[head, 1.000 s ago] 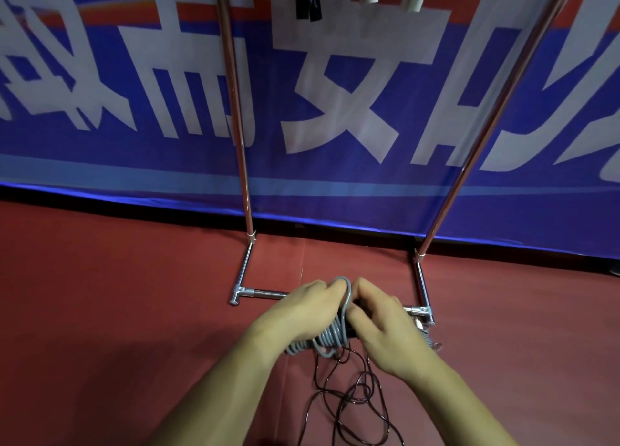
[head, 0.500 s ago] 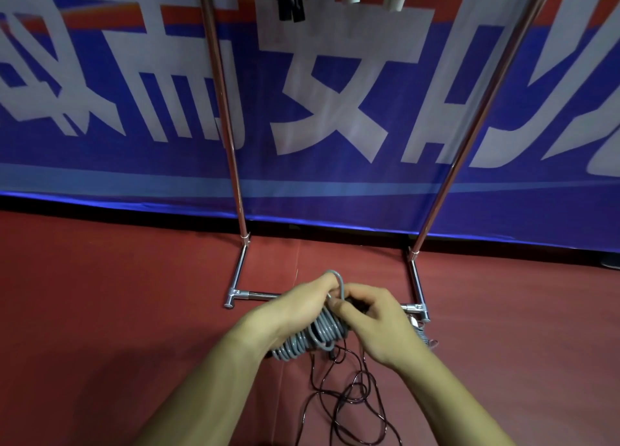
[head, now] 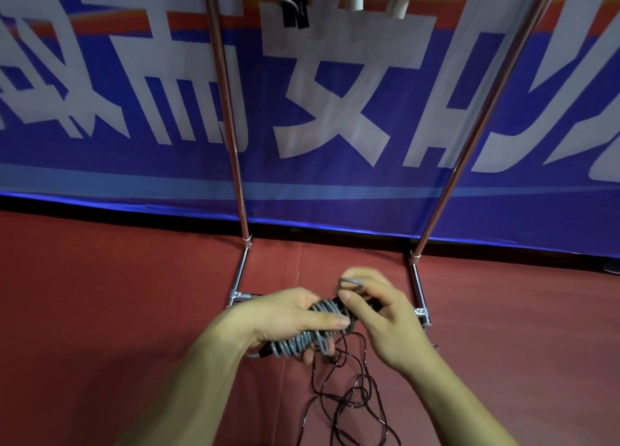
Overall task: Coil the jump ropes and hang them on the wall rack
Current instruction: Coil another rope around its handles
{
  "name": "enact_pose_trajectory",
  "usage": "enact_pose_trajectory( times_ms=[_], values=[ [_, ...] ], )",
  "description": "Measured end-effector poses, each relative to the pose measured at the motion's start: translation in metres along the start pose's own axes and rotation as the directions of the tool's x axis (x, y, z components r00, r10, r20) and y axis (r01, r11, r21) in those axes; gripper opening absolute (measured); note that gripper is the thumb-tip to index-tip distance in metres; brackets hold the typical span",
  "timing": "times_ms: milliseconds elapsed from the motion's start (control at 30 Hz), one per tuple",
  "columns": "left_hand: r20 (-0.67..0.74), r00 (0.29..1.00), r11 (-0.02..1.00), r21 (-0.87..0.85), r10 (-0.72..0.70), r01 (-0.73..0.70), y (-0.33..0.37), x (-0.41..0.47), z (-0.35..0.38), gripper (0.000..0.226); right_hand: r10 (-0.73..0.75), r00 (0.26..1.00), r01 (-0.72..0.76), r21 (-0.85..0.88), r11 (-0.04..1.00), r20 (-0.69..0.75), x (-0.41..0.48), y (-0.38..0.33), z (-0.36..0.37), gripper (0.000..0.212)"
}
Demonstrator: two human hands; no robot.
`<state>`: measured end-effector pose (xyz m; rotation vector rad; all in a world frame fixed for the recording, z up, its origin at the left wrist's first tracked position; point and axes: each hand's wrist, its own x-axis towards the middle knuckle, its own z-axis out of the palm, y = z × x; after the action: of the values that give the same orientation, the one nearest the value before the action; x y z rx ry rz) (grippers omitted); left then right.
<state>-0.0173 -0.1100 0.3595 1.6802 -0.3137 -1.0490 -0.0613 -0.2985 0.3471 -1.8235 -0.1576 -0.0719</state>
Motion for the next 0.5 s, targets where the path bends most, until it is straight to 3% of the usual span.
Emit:
enact_pose_trajectory(
  times_ms=[133,233,400,500],
  values=[
    [-0.164,0.986,1.0,0.008,0.031,-0.03,-0.004,0.007,0.0,0.029,-0.047,0.982,0.006,-0.22,0.976,-0.184,0.007,0.003,-0.001,0.01],
    [-0.267,0.962,0.998,-0.017,0.052,-0.059,-0.006,0.013,0.002,0.029,-0.118,0.948,0.039,-0.261,0.965,-0.297,0.008,0.002,0.003,0.019],
    [-0.282,0.954,0.982,-0.13,0.096,-0.137,-0.006,0.017,0.006,0.019,0.204,0.923,-0.137,0.218,0.966,-0.326,0.011,-0.005,0.003,0.02],
    [-0.278,0.951,0.978,-0.122,0.132,-0.171,-0.006,0.018,0.006,0.032,0.296,0.899,-0.154,0.402,0.903,-0.322,0.011,-0.014,0.0,0.021]
  ],
)
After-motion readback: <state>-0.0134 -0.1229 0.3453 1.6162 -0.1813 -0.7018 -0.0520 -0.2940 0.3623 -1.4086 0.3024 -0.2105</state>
